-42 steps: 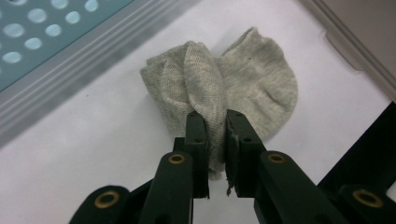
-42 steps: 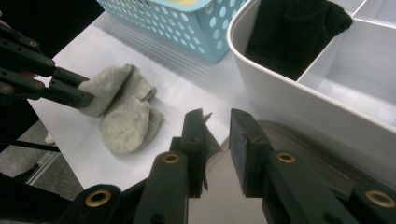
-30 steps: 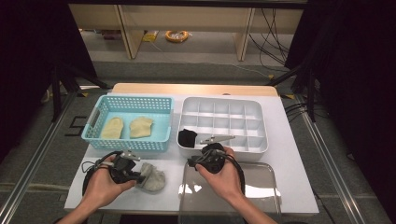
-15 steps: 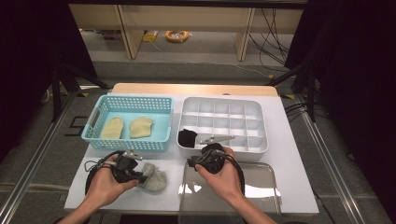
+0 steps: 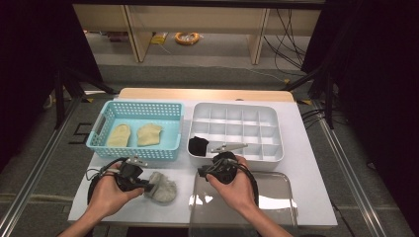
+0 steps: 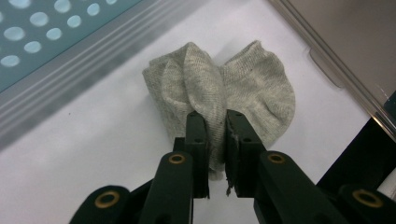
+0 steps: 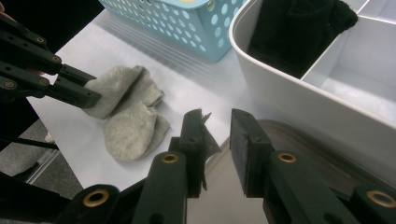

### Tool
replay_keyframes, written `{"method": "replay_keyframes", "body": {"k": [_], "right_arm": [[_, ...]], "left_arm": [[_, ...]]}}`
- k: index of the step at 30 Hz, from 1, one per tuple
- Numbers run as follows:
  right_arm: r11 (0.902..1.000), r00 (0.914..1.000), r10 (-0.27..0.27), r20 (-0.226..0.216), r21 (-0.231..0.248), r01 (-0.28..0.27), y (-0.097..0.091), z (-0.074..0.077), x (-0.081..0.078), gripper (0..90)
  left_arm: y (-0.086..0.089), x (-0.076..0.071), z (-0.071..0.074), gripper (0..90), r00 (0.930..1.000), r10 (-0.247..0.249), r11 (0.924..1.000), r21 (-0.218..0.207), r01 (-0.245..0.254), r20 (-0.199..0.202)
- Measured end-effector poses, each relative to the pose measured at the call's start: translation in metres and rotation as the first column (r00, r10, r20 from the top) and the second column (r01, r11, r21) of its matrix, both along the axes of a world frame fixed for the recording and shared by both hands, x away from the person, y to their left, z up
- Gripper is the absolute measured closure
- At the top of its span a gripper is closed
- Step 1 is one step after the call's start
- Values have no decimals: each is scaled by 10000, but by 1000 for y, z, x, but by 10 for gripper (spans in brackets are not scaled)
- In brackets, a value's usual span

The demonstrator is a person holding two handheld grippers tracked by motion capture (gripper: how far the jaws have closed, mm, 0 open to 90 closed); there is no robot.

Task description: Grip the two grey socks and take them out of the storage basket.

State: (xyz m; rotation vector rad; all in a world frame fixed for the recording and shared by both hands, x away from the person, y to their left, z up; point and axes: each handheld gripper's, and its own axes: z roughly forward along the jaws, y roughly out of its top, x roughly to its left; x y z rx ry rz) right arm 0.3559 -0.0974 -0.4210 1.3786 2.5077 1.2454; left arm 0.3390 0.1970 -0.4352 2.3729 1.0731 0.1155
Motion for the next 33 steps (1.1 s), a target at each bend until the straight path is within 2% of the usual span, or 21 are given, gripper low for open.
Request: {"method": "replay_keyframes", "body": {"k": [1, 2, 3, 4, 5, 6, 7, 8, 9, 10, 13, 19, 23, 25, 26, 27, 28, 29, 31, 32, 33], "right_arm": [[10000, 10000, 21, 25, -41, -21, 0, 0, 0, 756], [9999, 9998, -101, -170, -54, 100, 0, 1, -1, 756], [9999, 9998, -101, -170, -54, 100, 0, 1, -1, 756], [9997, 9991, -208, -380, 127, 213, 2, 1, -3, 756], [9999, 9997, -96, -240, 41, 97, 2, 1, -2, 756], [10000, 10000, 0, 26, -40, 0, 1, 0, -1, 756], [10000, 10000, 32, 1, -6, -32, 1, 0, -1, 756], [10000, 10000, 63, 40, -50, -63, 1, 0, -1, 756], [10000, 10000, 63, 40, -50, -63, 1, 0, -1, 756], [9999, 10000, 29, -57, -144, -30, 1, 0, -1, 756], [10000, 10000, 17, -89, -90, -18, 2, -1, -1, 755], [10000, 9999, 65, -108, 23, -65, 3, -2, -1, 754], [10000, 9999, 25, -166, -74, -26, 2, -1, -2, 752], [10000, 9999, 11, -141, -94, -12, 2, -1, -2, 752], [9999, 9999, 13, -125, -102, -15, 2, -1, -2, 751], [9999, 10000, 49, -53, -92, -49, 2, -1, -1, 751], [10000, 10000, 60, -23, -72, -60, 2, -2, -1, 750], [10000, 10000, 60, -23, -72, -60, 2, -2, -1, 750], [10000, 9999, 49, -137, -58, -50, 2, -2, -1, 749], [9999, 9999, 53, -129, -105, -54, 2, -2, -2, 749], [9999, 9999, 53, -129, -105, -54, 2, -2, -2, 749]], "left_arm": [[0, 0, 1, 801, 9999, -162, 9999, 39, 162, -49], [-1, 0, 1, 801, 9999, -141, 9999, 13, 141, -12], [-1, 0, 1, 801, 9999, -141, 9999, 13, 141, -12], [-1, 0, 2, 801, 9998, -199, 9998, 24, 198, 11], [-2, 0, 3, 801, 9995, -320, 9994, 138, 320, -30], [-3, 0, 3, 800, 9998, -215, 9997, 91, 215, -12], [-3, 0, 4, 799, 9992, -398, 9989, 250, 399, -53], [-5, 0, 4, 799, 9995, -300, 9995, 129, 300, -22], [-6, 0, 4, 799, 9990, -442, 9987, 266, 443, -55], [-8, 0, 3, 797, 9995, -306, 9994, 134, 306, -1], [-13, 2, 4, 794, 9979, -637, 9975, 285, 641, -135], [-21, 3, 6, 776, 9970, -761, 9968, 247, 764, -135], [-27, 7, 4, 752, 9960, -895, 9959, 132, 896, -72], [-29, 8, 2, 729, 9945, -1049, 9945, -19, 1049, -64], [-31, 7, 0, 712, 9959, -899, 9953, -362, 897, -39], [-32, 7, -1, 694, 9949, -1012, 9934, -554, 1008, -39], [-31, 9, -2, 678, 9903, -1378, 9880, -727, 1362, -184], [-31, 9, -2, 669, 9903, -1378, 9880, -727, 1362, -184], [-33, 8, -5, 651, 9912, -1306, 9828, -1342, 1267, -202], [-35, 6, -6, 645, 9921, -1249, 9730, -1971, 1200, -124], [-35, 6, -6, 636, 9921, -1249, 9730, -1971, 1200, -124]]}}
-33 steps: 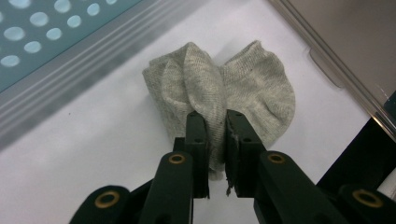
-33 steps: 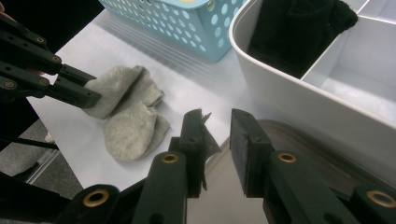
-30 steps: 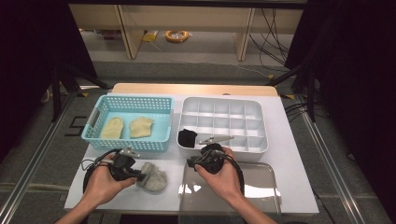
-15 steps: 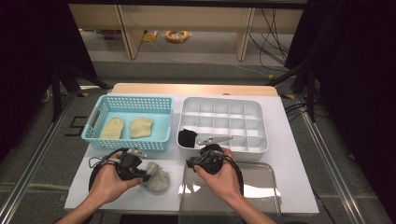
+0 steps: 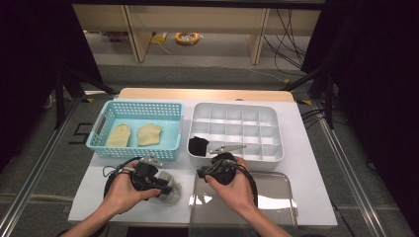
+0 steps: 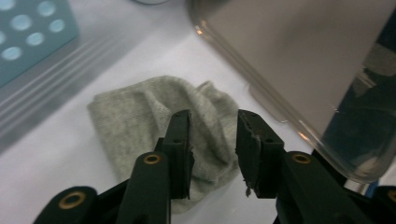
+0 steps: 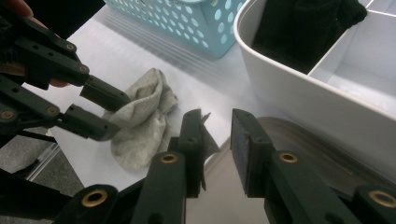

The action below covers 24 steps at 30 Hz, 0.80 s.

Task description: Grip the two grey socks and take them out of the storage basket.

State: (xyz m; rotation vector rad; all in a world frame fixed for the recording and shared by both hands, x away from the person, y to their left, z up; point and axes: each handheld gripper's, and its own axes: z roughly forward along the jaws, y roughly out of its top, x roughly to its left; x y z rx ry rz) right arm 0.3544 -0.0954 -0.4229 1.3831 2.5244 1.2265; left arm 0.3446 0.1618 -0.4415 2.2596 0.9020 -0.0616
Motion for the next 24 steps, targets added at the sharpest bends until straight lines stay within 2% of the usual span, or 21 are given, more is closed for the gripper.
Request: {"method": "replay_keyframes", "body": {"k": [3, 4, 5, 8, 10, 11, 12, 13, 15, 16, 17, 18, 19, 20, 21, 22, 23, 24], "right_arm": [[10000, 10000, -22, -45, 22, 22, 0, 0, 0, 748], [10000, 9999, 76, 104, -56, -75, -1, -1, 1, 748], [10000, 9999, 60, 111, -48, -60, -1, -1, 1, 748], [9999, 9999, 83, 100, -58, -82, -1, -1, 1, 748], [10000, 9999, 48, 134, -44, -48, -1, -1, 1, 749], [10000, 9999, 48, 134, -44, -48, -1, -1, 1, 749], [10000, 10000, -42, 34, 51, 42, 0, 0, 0, 751], [10000, 9999, 34, 142, -24, -34, -1, 0, 1, 753], [10000, 9998, 18, 173, -87, -17, -2, 0, 1, 756], [10000, 9999, -5, 120, -69, 6, -2, 0, 1, 756], [10000, 10000, -45, 43, -69, 45, -1, 0, 1, 756], [10000, 10000, -40, 62, -87, 41, -1, 0, 1, 756], [9999, 9999, 32, 149, -128, -30, -1, 0, 1, 756], [9999, 9999, 30, 135, -102, -29, -1, 0, 1, 756], [9999, 9999, 30, 135, -102, -29, -1, 0, 1, 756], [10000, 9999, 48, 135, -70, -47, -1, 0, 1, 756], [10000, 9999, 39, 149, -63, -38, -2, 0, 1, 755], [10000, 9999, 39, 149, -63, -38, -2, 0, 1, 755]], "left_arm": [[2, -2, 4, 617, 9996, -264, 9980, -578, 266, 44], [3, -2, 5, 610, 9997, -249, 9970, -725, 254, 88], [8, -2, 10, 609, 9993, -157, 9965, -809, 185, 345], [13, -2, 13, 614, 9993, -24, 9957, -922, 59, 373], [22, -3, 19, 626, 9987, 376, 9932, -1118, -335, 343], [22, -3, 19, 637, 9987, 376, 9932, -1118, -335, 343], [25, -3, 20, 654, 9985, 487, 9934, -1052, -457, 265], [28, -3, 20, 670, 9977, 614, 9944, -883, -586, 285], [32, -3, 17, 683, 9968, 800, 9940, -745, -802, -51], [31, -3, 11, 679, 9964, 759, 9961, -429, -774, -373], [31, -3, 11, 667, 9964, 759, 9961, -429, -774, -373], [26, -4, 5, 650, 9942, 758, 9949, -602, -805, -766], [26, -4, 5, 628, 9942, 758, 9949, -602, -805, -766], [21, -4, 1, 605, 9935, 651, 9963, -493, -699, -939], [21, -4, 1, 605, 9935, 651, 9963, -493, -699, -939], [18, -4, 0, 605, 9944, 586, 9978, -268, -611, -879], [14, -3, -3, 629, 9977, 355, 9989, 323, -337, -570], [14, -3, -3, 655, 9977, 355, 9989, 323, -337, -570]]}}
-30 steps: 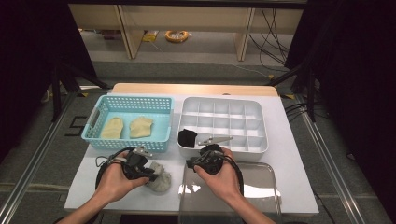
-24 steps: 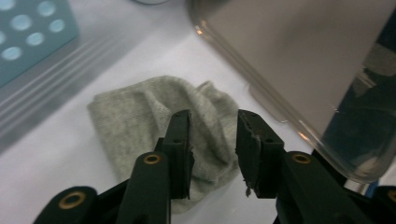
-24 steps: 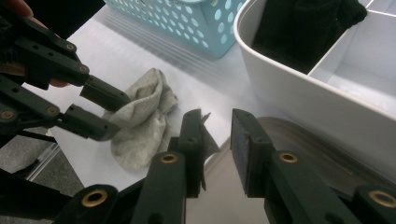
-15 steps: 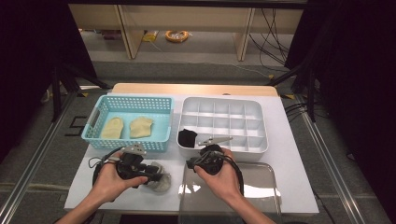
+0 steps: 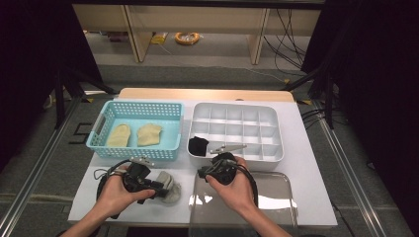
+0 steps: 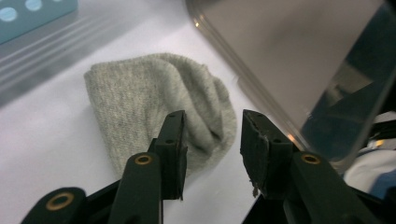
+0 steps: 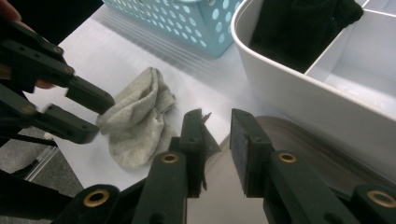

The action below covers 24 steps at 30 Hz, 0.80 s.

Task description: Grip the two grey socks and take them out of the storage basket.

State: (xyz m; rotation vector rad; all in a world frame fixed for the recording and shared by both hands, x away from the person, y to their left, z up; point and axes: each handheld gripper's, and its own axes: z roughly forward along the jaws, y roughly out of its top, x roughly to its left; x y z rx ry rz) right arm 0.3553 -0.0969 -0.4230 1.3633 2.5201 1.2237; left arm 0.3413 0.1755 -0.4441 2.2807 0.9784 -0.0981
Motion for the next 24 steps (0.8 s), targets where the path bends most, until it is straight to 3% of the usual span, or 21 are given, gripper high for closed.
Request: {"method": "replay_keyframes", "body": {"k": [1, 2, 3, 4, 7, 16, 21, 24], "right_arm": [[10000, 10000, -28, 8, -26, 28, 0, 0, 0, 756], [10000, 10000, -19, 22, -28, 19, 0, 0, 0, 755], [10000, 10000, -19, 22, -28, 19, 0, 0, 0, 755], [10000, 10000, -17, -5, -5, 17, -1, 1, 0, 755], [10000, 9999, -74, -100, -14, 74, -1, 1, 0, 755], [10000, 10000, 33, -47, -15, -33, 0, 0, 0, 754], [9999, 9995, -135, -289, -21, 135, 2, -1, -1, 753], [10000, 9998, 92, -161, -8, -92, 3, -3, 0, 753]], "left_arm": [[-1, 1, -1, 655, 10000, -72, 9996, 261, 70, 70], [-2, 2, -2, 713, 9999, -162, 9993, 327, 161, 21], [-4, 1, -3, 713, 10000, -52, 9996, 281, 53, -7], [-4, 3, -2, 773, 9991, -425, 9967, 688, 423, 11], [-5, 2, -1, 823, 9992, -389, 9960, 802, 389, -23], [-7, 0, 10, 823, 9988, -458, 9975, 551, 447, 183], [-16, -1, 0, 815, 9979, -652, 9950, 760, 652, -28], [-19, -2, -7, 810, 9976, -667, 9947, 772, 681, -207]]}}
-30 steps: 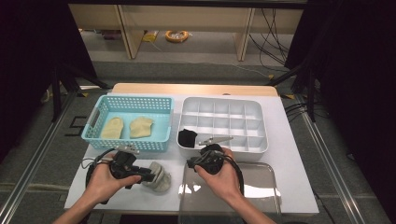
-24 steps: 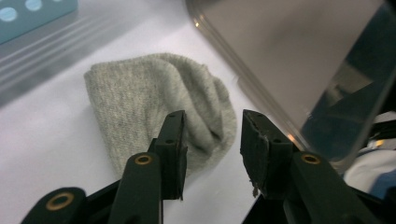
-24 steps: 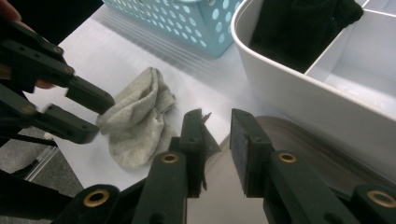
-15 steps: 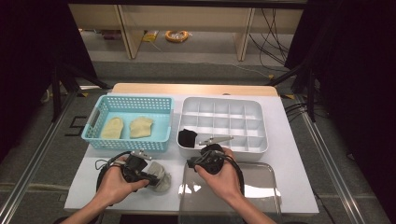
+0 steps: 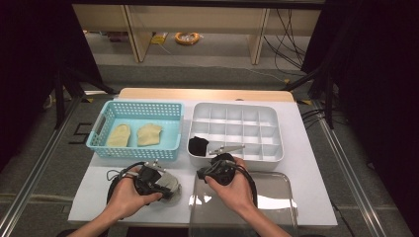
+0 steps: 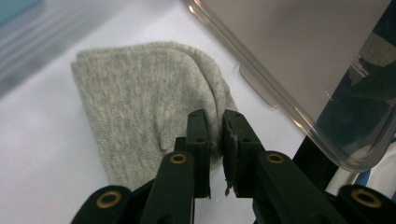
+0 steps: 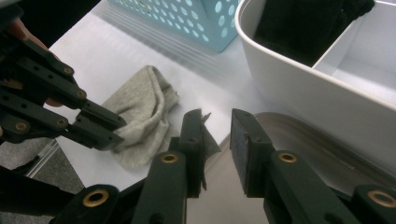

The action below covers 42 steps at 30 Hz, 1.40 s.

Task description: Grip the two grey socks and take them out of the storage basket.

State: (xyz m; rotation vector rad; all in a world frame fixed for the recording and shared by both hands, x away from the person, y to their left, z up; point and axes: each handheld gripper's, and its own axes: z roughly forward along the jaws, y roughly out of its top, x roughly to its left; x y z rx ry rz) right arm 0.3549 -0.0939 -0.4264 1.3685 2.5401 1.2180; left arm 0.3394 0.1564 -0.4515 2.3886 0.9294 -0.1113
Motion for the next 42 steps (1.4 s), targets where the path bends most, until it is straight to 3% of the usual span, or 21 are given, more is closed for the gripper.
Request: {"method": "replay_keyframes", "body": {"k": [4, 5, 6, 11, 13, 14, 17, 18, 22, 25, 26, 27, 29, 30, 31, 32, 34, 35, 37, 38, 42], "right_arm": [[10000, 10000, -8, -54, -19, 7, 1, -1, 0, 753], [9999, 9996, -104, -253, -95, 102, 1, -1, 0, 752], [9999, 9999, -42, -124, -132, 40, 1, -2, 0, 752], [10000, 9999, 59, -116, -72, -60, 3, -4, 0, 750], [9999, 9999, 71, -115, -90, -72, 3, -4, 0, 746], [9999, 9999, 71, -115, -90, -72, 3, -4, 0, 746], [9999, 9998, -14, -174, -143, 12, 2, -3, 0, 741], [9999, 9998, -14, -174, -143, 12, 2, -3, 0, 741], [9999, 9997, -90, -239, -95, 88, 3, -2, -1, 742], [9999, 9999, 119, 48, -3, -119, 7, 1, -1, 811], [10000, 9998, 76, -179, -28, -76, 10, 3, -2, 836], [9997, 9996, 263, -102, 6, -263, 13, 3, -2, 856], [9989, 9989, 459, -109, -46, -459, 20, 4, -2, 885], [9989, 9989, 458, -108, -86, -459, 25, 3, -3, 895], [9989, 9989, 458, -108, -86, -459, 25, 3, -3, 895], [9977, 9971, 662, -368, -124, -667, 32, 1, -3, 900], [9968, 9961, 802, -367, -43, -804, 36, -1, -3, 900], [9938, 9915, 1109, -673, 48, -1109, 44, -6, -4, 900], [9903, 9865, 1389, -865, 22, -1393, 48, -9, -4, 900], [9893, 9798, 1447, -1378, 34, -1456, 57, -13, -8, 900], [9857, 9703, 1631, -1786, -115, -1679, 67, -19, -10, 900]], "left_arm": [[-1, -1, -3, 794, 10000, -16, 10000, -88, 16, 23], [-1, -1, -4, 788, 9999, -131, 9999, -29, 132, 63], [-1, -2, -4, 778, 9998, -178, 9998, 42, 177, 47], [-2, -4, -8, 710, 9999, -62, 9985, -535, 67, 85], [0, -6, -3, 630, 9994, 3, 9948, -1015, 33, 350], [0, -6, -3, 605, 9994, 3, 9948, -1015, 33, 350], [9, -8, 11, 553, 9972, 318, 9866, -1616, -205, 678], [9, -8, 11, 549, 9972, 318, 9866, -1616, -205, 678], [27, -2, 27, 547, 9923, 858, 9731, -2212, -641, 899], [45, 9, 28, 585, 9771, 1872, 9655, -2019, -1642, 1006], [50, 13, 23, 587, 9747, 2065, 9646, -1845, -1883, 850], [54, 18, 17, 587, 9745, 2162, 9654, -1621, -2043, 595], [58, 22, 4, 578, 9720, 2347, 9588, -1618, -2335, -118], [59, 25, -5, 573, 9679, 2377, 9515, -1811, -2488, -811], [59, 25, -5, 571, 9679, 2377, 9515, -1811, -2488, -811], [58, 25, -9, 568, 9670, 2273, 9533, -1767, -2450, -1150], [56, 26, -11, 568, 9683, 2198, 9563, -1700, -2379, -1184], [55, 26, -13, 584, 9693, 2119, 9603, -1577, -2302, -1250], [54, 27, -16, 602, 9681, 2036, 9635, -1458, -2246, -1459], [52, 25, -18, 650, 9624, 2119, 9590, -1533, -2382, -1699], [49, 22, -18, 712, 9564, 2227, 9549, -1554, -2530, -1889]]}}
